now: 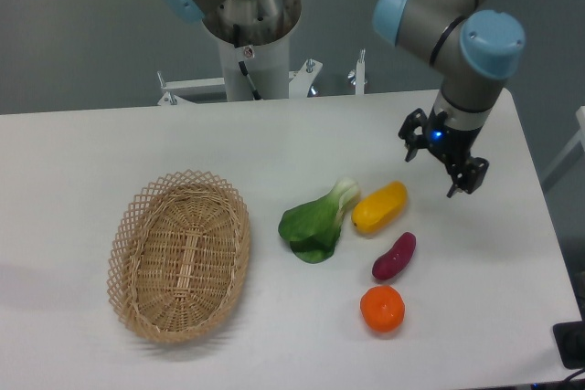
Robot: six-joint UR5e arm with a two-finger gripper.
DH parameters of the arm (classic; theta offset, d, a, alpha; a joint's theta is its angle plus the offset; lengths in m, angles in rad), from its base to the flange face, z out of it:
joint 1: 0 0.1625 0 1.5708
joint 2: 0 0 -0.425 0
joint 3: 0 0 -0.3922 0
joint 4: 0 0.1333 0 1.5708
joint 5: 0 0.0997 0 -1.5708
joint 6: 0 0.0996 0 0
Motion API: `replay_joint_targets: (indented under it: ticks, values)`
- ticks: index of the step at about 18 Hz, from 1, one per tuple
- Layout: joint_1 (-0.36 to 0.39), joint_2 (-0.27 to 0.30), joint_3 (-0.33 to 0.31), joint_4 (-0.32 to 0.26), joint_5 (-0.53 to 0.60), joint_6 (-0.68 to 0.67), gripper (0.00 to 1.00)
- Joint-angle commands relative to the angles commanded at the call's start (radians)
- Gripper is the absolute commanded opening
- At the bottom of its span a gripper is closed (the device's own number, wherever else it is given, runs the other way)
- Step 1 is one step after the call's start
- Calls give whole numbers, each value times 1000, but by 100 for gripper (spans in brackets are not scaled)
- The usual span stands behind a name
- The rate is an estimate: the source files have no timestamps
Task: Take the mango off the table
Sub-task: 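Move the open gripper toward the yellow mango and lower it, then close the gripper around the yellow mango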
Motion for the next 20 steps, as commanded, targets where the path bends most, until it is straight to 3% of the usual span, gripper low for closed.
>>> replay_joint_targets:
  ticks: [3, 7, 20]
  values:
    - [-23, -14, -43, 83, 2, -11, 100]
    - [-25, -18, -78, 85, -2, -35, 100]
    - [-41, -74, -80, 137, 0, -63, 100]
